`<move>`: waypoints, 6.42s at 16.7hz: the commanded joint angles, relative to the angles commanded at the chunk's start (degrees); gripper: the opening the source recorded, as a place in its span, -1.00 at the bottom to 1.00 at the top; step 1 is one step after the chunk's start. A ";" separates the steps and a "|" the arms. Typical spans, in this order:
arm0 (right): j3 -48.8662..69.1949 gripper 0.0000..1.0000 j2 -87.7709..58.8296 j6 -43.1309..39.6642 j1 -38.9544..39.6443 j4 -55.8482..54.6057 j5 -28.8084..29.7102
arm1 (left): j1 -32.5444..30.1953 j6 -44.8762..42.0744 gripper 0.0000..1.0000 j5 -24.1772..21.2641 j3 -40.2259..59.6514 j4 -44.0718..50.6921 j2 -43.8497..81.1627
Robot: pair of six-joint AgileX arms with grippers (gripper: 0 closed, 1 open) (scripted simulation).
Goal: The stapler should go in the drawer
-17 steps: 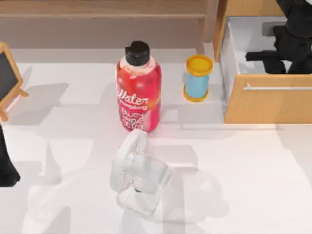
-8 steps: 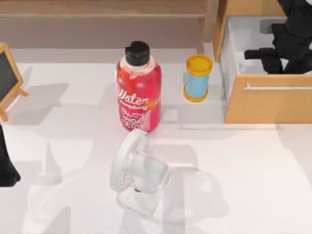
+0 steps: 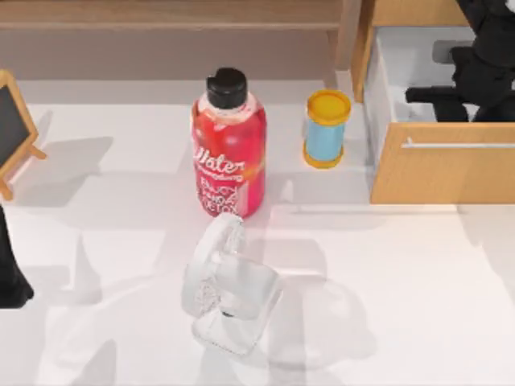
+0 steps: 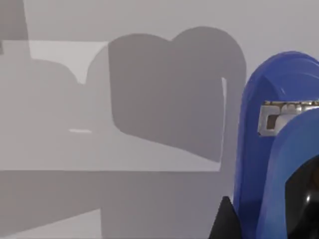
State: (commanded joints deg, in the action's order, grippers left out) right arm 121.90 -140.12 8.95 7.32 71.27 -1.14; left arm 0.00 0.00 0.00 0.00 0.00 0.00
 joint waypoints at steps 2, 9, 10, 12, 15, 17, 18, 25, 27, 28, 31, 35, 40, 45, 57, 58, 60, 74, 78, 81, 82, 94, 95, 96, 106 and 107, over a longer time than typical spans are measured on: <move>0.01 -1.00 -0.13 -0.01 0.69 0.31 2.08 | 0.00 0.00 1.00 0.00 0.00 0.00 0.00; 0.01 -0.55 -0.15 -0.01 0.76 0.35 2.30 | 0.00 0.00 1.00 0.00 0.00 0.00 0.00; 0.01 -0.40 -0.15 -0.01 0.76 0.35 2.30 | 0.00 0.00 1.00 0.00 0.00 0.00 0.00; 0.01 -0.10 -0.15 -0.01 0.76 0.35 2.30 | 0.00 0.00 1.00 0.00 0.00 0.00 0.00; 0.01 0.36 -0.15 -0.01 0.76 0.35 2.30 | 0.00 0.00 1.00 0.00 0.00 0.00 0.00; 0.01 0.66 -0.15 -0.01 0.76 0.35 2.30 | 0.00 0.00 1.00 0.00 0.00 0.00 0.00; 0.01 0.81 -0.15 -0.01 0.76 0.35 2.30 | 0.00 0.00 1.00 0.00 0.00 0.00 0.00; 0.01 1.00 -0.15 -0.01 0.76 0.35 2.30 | 0.00 0.00 1.00 0.00 0.00 0.00 0.00; 0.01 1.00 -0.15 -0.01 0.76 0.35 2.30 | 0.00 0.00 1.00 0.00 0.00 0.00 0.00; 0.02 1.00 -0.14 -0.01 0.62 0.34 2.29 | 0.00 0.00 1.00 0.00 0.00 0.00 0.00; -1.22 1.00 0.58 -0.66 0.67 -0.95 2.48 | 0.00 0.00 1.00 0.00 0.00 0.00 0.00; -10.20 1.00 5.86 -5.95 1.24 -11.11 4.18 | 0.00 0.00 1.00 0.00 0.00 0.00 0.00; -28.78 1.00 17.10 -18.27 2.28 -36.48 8.23 | 0.00 0.00 1.00 0.00 0.00 0.00 0.00; -49.40 1.00 29.14 -33.66 2.77 -69.95 12.34 | 0.00 0.00 1.00 0.00 0.00 0.00 0.00; -87.71 1.00 43.53 -68.89 6.50 -143.62 19.31 | 0.00 0.00 1.00 0.00 0.00 0.00 0.00; -90.57 1.00 44.03 -71.47 7.32 -148.19 19.70 | 0.00 0.00 1.00 0.00 0.00 0.00 0.00; -95.88 1.00 44.40 -76.44 9.16 -156.00 20.34 | 0.00 0.00 1.00 0.00 0.00 0.00 0.00; -109.58 1.00 26.80 -98.05 12.54 -171.95 22.84 | 0.00 0.00 1.00 0.00 0.00 0.00 0.00; -109.58 1.00 26.80 -98.05 12.54 -171.95 22.84 | 0.00 0.00 1.00 0.00 0.00 0.00 0.00; -108.99 1.00 26.32 -97.99 12.44 -171.61 22.67 | 0.00 0.00 1.00 0.00 0.00 0.00 0.00; -108.32 1.00 26.31 -98.02 12.13 -171.18 22.43 | 0.00 0.00 1.00 0.00 0.00 0.00 0.00; -104.18 0.70 25.87 -98.07 10.34 -167.53 20.66 | 0.00 0.00 1.00 0.00 0.00 0.00 0.00; -104.18 0.55 25.87 -98.07 10.34 -167.53 20.66 | 0.00 0.00 1.00 0.00 0.00 0.00 0.00; -104.18 0.40 25.87 -98.07 10.34 -167.53 20.66 | 0.00 0.00 1.00 0.00 0.00 0.00 0.00; -104.18 -1.00 25.87 -98.07 10.34 -167.53 20.66 | 0.00 0.00 1.00 0.00 0.00 0.00 0.00; -104.18 -1.00 25.87 -98.07 10.34 -167.53 20.66 | 0.00 0.00 1.00 0.00 0.00 0.00 0.00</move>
State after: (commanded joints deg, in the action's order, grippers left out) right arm 17.72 -114.25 -89.12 17.66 -96.25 19.51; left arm 0.00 0.00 0.00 0.00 0.00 0.00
